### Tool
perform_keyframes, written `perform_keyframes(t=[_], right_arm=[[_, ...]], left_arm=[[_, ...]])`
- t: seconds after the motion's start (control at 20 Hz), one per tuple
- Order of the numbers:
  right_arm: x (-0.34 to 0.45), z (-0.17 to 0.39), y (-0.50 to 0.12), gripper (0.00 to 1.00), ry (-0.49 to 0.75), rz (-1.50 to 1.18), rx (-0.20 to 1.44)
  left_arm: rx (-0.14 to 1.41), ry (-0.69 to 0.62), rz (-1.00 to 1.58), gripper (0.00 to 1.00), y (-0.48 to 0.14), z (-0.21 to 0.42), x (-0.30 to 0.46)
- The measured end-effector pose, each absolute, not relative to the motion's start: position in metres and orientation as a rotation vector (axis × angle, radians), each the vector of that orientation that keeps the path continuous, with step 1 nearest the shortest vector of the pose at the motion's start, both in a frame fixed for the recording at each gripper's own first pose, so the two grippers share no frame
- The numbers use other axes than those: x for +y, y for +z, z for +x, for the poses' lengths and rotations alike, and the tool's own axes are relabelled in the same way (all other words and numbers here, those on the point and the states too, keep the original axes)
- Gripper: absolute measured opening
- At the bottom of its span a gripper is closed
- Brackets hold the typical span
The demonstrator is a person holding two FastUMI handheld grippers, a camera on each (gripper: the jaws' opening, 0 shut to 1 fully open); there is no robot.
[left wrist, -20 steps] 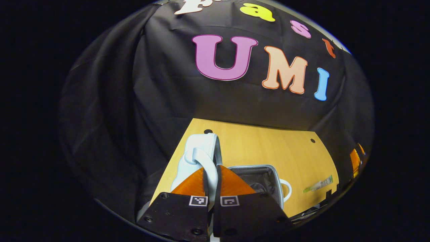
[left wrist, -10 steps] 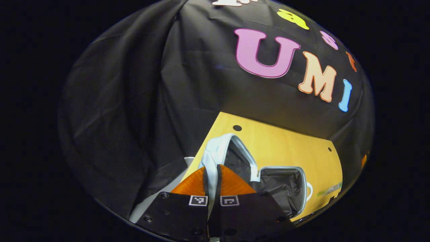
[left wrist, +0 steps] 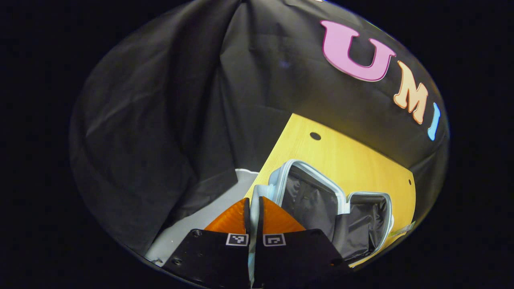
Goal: First open the suitcase, pack the skin care products into it, and then close the suitcase.
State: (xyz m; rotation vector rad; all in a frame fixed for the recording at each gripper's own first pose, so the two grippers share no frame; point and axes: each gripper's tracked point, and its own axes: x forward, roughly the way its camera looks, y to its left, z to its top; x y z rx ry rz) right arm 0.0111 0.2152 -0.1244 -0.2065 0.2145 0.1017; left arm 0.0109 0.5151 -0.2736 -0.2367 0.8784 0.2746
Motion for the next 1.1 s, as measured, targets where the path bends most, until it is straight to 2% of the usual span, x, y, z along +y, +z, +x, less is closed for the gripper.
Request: perform_keyframes(t=[0.45, 0.55, 0.65, 0.75, 0.9, 1.1], right_arm=[[0.201, 0.016, -0.136, 0.99, 0.071, -0.202, 0.25], [0.195, 0.017, -0.138, 0.99, 0.06, -0.187, 0.256], [0.186, 0.019, -0.136, 0.99, 0.042, -0.185, 0.253], [0.179, 0.02, -0.132, 0.99, 0.036, -0.179, 0.244], [0.167, 0.02, -0.124, 0.99, 0.029, -0.148, 0.214], [0.141, 0.022, -0.109, 0.99, 0.011, -0.091, 0.174]], left_arm=[[0.96, 0.382, -0.276, 0.0, -0.34, 0.001, 0.529], [0.971, 0.427, -0.251, 0.03, -0.352, -0.004, 0.532], [0.944, 0.478, -0.231, 0.18, -0.351, -0.01, 0.537], [0.87, 0.502, -0.266, 0.46, -0.352, 0.001, 0.53], [0.757, 0.543, -0.233, 1.0, -0.335, 0.009, 0.527], [0.595, 0.571, -0.104, 0.94, -0.274, 0.012, 0.509]])
